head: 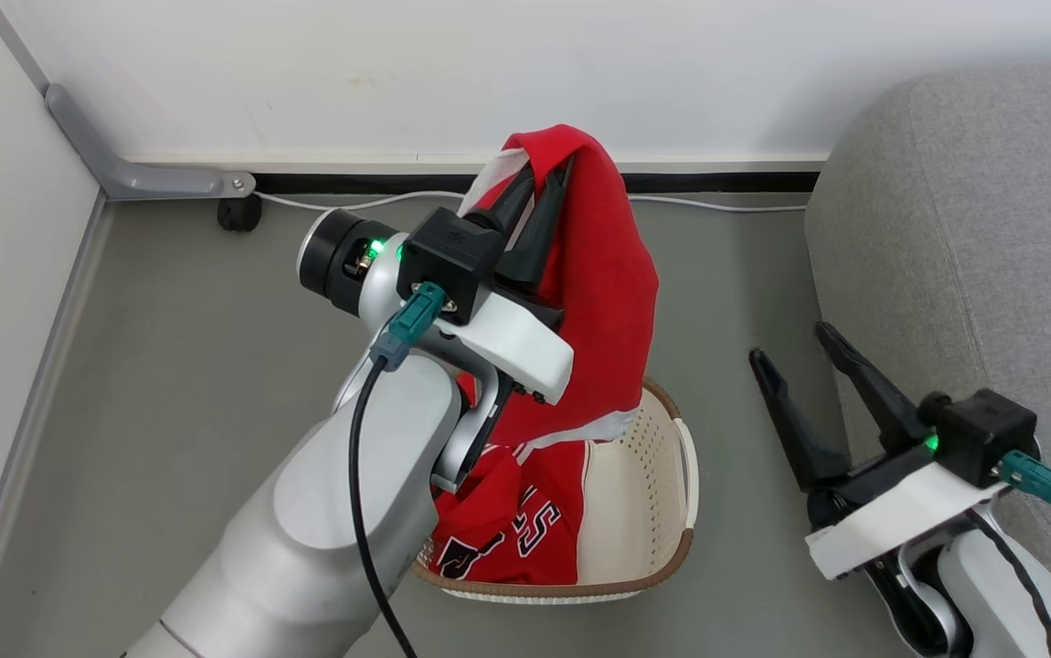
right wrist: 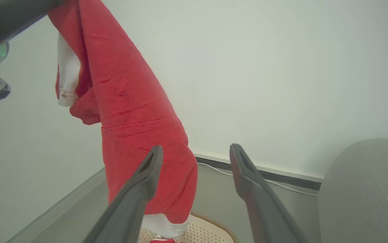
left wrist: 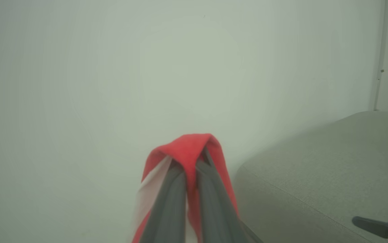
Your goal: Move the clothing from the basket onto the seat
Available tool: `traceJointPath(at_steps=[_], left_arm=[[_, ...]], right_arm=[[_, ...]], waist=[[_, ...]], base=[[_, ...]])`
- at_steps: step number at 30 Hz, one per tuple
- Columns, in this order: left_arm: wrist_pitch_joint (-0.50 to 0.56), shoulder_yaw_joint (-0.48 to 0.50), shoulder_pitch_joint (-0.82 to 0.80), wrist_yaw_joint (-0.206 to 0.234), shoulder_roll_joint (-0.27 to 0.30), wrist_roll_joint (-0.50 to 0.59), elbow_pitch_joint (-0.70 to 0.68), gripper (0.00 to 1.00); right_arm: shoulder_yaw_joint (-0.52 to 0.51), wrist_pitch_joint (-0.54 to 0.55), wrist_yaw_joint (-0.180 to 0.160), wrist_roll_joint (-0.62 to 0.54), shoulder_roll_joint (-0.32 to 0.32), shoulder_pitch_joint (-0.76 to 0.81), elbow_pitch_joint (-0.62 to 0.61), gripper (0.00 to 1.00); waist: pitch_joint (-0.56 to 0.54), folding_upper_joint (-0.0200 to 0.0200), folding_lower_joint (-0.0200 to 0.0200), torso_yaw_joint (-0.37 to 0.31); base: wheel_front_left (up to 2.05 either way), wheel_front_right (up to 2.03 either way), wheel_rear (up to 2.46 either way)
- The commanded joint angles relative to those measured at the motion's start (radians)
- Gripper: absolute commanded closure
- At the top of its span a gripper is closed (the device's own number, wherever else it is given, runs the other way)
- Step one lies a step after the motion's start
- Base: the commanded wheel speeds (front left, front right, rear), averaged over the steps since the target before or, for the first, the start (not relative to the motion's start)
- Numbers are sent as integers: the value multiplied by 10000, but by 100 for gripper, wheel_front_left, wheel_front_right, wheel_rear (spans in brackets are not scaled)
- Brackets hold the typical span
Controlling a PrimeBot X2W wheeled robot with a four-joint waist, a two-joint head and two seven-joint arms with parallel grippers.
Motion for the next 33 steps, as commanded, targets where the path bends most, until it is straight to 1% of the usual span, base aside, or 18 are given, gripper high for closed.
traceJointPath(at_steps=[1, 3, 4, 5, 6, 9, 12, 19, 22, 28, 33], left_arm=[[-28, 246, -502, 109, 114, -80, -239, 100], [-48, 166, -524, 143, 111, -132, -240, 100], [-48, 166, -524, 143, 111, -132, -240, 100], [-67, 50, -549, 181, 109, -213, -275, 100], [-67, 50, -549, 181, 109, -213, -275, 100], [-97, -278, -647, 321, 107, -496, -475, 100], [-114, -621, -749, 487, 106, -703, -651, 100], [-138, -1459, -1024, 880, 106, -1199, -955, 100], [-144, -1761, -1141, 1007, 105, -1411, -1042, 100], [-148, -2186, -1314, 1215, 105, -1703, -1240, 100], [-149, -2426, -1349, 1334, 105, -1866, -1411, 100]], right_arm=[[603, -61, 71, 155, -215, -493, -419, 0], [991, -61, 71, 219, -211, -762, -515, 0], [991, -61, 71, 219, -211, -762, -515, 0], [1376, -61, 71, 255, -161, -1004, -536, 0], [1376, -61, 71, 255, -161, -1004, -536, 0], [1931, -61, 71, 341, 33, -1413, -371, 0], [2120, -61, 71, 301, 294, -1641, -83, 0], [2458, -61, 71, -220, 935, -2045, 624, 0], [2347, -61, 71, -533, 1161, -2149, 922, 0], [1560, -61, 71, -1149, 1582, -2220, 1633, 0], [1202, -61, 71, -1391, 1785, -2307, 2013, 0]], waist=[[27, 0, 0, -8], [52, 0, 0, 1], [52, 0, 0, 1], [75, 0, 0, 22], [75, 0, 0, 22], [143, 0, 0, 123], [173, 0, 0, 228], [213, 0, 0, 514], [221, 0, 0, 605], [244, 0, 0, 728], [259, 0, 0, 816]], base=[[0, 0, 0], [0, 0, 0], [0, 0, 0], [0, 0, 0], [0, 0, 0], [0, 0, 0], [0, 0, 0], [0, 0, 0], [0, 0, 0], [0, 0, 0], [0, 0, 0]])
